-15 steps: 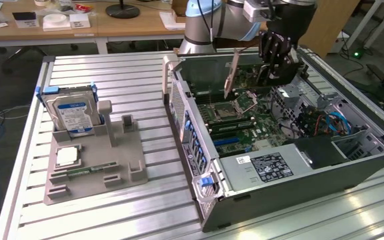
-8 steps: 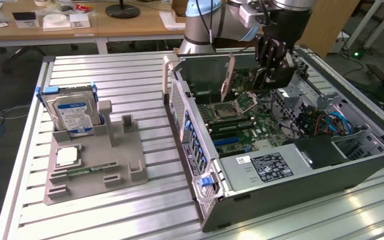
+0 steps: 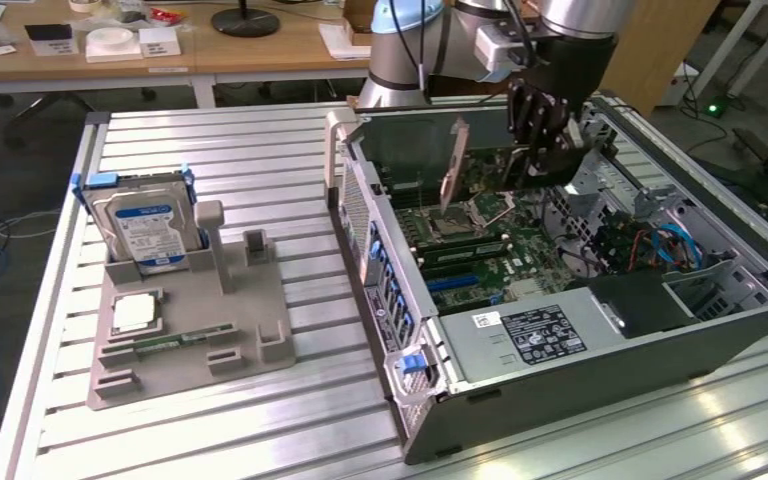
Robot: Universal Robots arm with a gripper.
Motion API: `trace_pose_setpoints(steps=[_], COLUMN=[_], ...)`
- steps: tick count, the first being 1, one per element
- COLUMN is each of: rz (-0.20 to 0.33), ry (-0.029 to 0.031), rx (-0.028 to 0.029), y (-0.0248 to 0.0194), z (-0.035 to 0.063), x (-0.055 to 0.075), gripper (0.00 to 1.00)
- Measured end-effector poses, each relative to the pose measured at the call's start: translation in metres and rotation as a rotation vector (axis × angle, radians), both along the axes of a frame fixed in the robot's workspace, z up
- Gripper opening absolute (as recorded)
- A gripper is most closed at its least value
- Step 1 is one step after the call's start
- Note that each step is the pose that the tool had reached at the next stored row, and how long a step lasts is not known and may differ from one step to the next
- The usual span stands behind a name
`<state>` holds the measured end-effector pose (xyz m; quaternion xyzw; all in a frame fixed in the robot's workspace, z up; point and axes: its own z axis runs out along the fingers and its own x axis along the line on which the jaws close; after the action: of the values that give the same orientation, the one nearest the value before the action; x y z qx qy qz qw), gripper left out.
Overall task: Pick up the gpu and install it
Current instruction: 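Insert the gpu into the slot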
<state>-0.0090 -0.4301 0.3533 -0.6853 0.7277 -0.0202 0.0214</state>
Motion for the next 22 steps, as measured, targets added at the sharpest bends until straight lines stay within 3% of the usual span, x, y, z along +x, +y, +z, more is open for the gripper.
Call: trace_pose_setpoints(steps=[17, 22], rz=[0.001, 0.023], ry=[0.0004, 0.0004], rx=[-0.0020, -0.0020], y=[-0.0004, -0.0004], z=[-0.0127, -0.0196], x=[-0.001, -0.007], gripper=[0.28, 0.28])
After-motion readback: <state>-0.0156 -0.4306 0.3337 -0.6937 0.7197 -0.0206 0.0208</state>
